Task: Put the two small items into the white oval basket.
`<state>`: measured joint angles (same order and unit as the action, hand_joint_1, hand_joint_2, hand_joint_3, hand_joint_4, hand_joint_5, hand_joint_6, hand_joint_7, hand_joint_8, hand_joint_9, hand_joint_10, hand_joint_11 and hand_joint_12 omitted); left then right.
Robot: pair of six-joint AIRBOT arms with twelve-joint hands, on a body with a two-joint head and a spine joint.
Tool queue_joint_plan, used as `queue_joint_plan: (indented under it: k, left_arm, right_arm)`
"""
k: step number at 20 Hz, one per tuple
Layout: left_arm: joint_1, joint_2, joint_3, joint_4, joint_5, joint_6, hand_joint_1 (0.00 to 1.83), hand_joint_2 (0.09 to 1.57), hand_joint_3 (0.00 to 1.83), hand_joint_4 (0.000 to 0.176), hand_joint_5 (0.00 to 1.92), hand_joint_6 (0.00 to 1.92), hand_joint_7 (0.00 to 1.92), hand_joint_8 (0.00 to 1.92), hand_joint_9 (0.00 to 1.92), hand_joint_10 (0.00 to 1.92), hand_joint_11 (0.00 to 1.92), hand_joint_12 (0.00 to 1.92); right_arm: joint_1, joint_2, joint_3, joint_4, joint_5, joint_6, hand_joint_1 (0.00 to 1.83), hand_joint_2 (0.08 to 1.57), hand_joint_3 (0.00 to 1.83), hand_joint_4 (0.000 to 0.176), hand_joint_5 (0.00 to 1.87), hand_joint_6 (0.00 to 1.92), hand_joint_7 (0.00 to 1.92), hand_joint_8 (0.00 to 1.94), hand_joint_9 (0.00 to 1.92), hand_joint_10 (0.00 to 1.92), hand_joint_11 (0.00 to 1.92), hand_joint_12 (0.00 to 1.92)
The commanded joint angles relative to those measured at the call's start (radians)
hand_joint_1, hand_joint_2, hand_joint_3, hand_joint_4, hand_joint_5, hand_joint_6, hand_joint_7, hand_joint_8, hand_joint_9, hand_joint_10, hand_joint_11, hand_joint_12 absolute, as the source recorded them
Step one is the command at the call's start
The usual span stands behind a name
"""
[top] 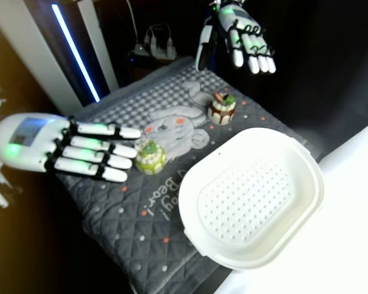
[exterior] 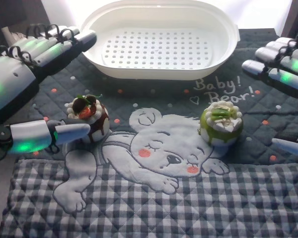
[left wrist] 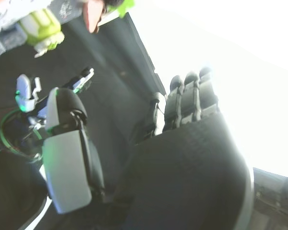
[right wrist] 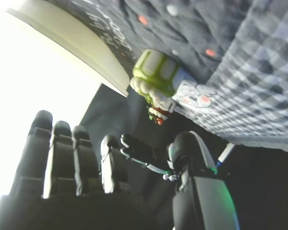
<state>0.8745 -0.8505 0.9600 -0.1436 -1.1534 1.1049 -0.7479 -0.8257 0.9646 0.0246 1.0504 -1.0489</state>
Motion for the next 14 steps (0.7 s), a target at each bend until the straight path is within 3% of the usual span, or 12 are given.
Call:
queue_joint_plan:
  k: [1,2,3,4,5,8,10,12,13,14]
  left_arm:
    - [-0.013,0.002,0.007,-0.011,-0.113,0.001,0.71,1.09,0.0,0.043,0.08,0.01,0.01,0.0,0.0,0.0,0.0,0.37]
    - [-0.019,-0.002,0.008,-0.01,-0.104,0.001,0.75,1.08,0.0,0.043,0.09,0.01,0.02,0.01,0.01,0.0,0.0,0.38]
    - [-0.023,-0.006,0.012,-0.01,-0.096,0.001,0.74,1.1,0.0,0.059,0.07,0.01,0.0,0.0,0.0,0.0,0.0,0.24]
    - [-0.028,-0.012,0.016,-0.01,-0.087,0.001,0.74,1.12,0.0,0.066,0.07,0.01,0.01,0.0,0.0,0.0,0.0,0.19]
    - [-0.033,-0.018,0.02,-0.01,-0.077,0.001,0.75,1.12,0.0,0.055,0.07,0.0,0.03,0.01,0.01,0.0,0.0,0.19]
    - [-0.043,-0.029,0.029,-0.01,-0.048,0.001,0.77,1.12,0.0,0.027,0.04,0.0,0.03,0.0,0.03,0.01,0.0,0.34]
    - [-0.046,-0.039,0.035,-0.013,-0.028,0.001,0.82,1.1,0.0,0.022,0.01,0.0,0.01,0.0,0.0,0.0,0.0,0.48]
    - [-0.053,-0.055,0.05,-0.02,0.015,0.0,0.84,1.09,0.0,0.011,0.01,0.0,0.0,0.0,0.0,0.0,0.0,0.62]
    - [-0.059,-0.066,0.058,-0.022,0.036,0.0,0.84,1.09,0.0,0.035,0.0,0.0,0.0,0.0,0.0,0.0,0.0,0.55]
    - [-0.063,-0.077,0.065,-0.024,0.055,0.0,0.83,1.1,0.0,0.031,0.01,0.0,0.0,0.0,0.0,0.0,0.0,0.44]
  right_arm:
    - [0.015,0.003,0.005,0.008,0.124,-0.001,0.59,1.14,0.02,0.05,0.0,0.0,0.0,0.0,0.0,0.0,0.0,0.0]
    - [0.02,0.0,0.007,0.008,0.124,0.0,0.63,1.14,0.01,0.053,0.0,0.0,0.0,0.0,0.0,0.0,0.0,0.0]
    - [0.024,-0.002,0.008,0.007,0.123,0.0,0.63,1.13,0.01,0.054,0.0,0.0,0.0,0.0,0.0,0.0,0.0,0.0]
    - [0.029,-0.006,0.011,0.006,0.12,0.0,0.63,1.13,0.01,0.045,0.0,0.0,0.0,0.0,0.0,0.0,0.0,0.0]
    - [0.033,-0.01,0.014,0.006,0.118,0.0,0.66,1.13,0.01,0.042,0.0,0.0,0.0,0.0,0.0,0.0,0.0,0.0]
    - [0.054,-0.028,0.026,0.004,0.093,0.0,0.69,1.13,0.0,0.078,0.0,0.0,0.0,0.0,0.0,0.0,0.0,0.0]
    - [0.076,-0.051,0.039,-0.006,0.062,0.0,0.69,1.12,0.0,0.091,0.0,0.0,0.0,0.0,0.0,0.0,0.0,0.0]
    - [0.094,-0.08,0.057,-0.009,0.03,0.005,0.71,1.12,0.0,0.065,0.0,0.0,0.0,0.0,0.0,0.0,0.0,0.0]
    - [0.097,-0.089,0.063,-0.01,0.022,0.008,0.71,1.11,0.0,0.063,0.0,0.0,0.0,0.0,0.0,0.0,0.0,0.0]
    - [0.099,-0.101,0.07,-0.01,0.013,0.011,0.68,1.11,0.0,0.063,0.0,0.0,0.0,0.0,0.0,0.0,0.0,0.0]
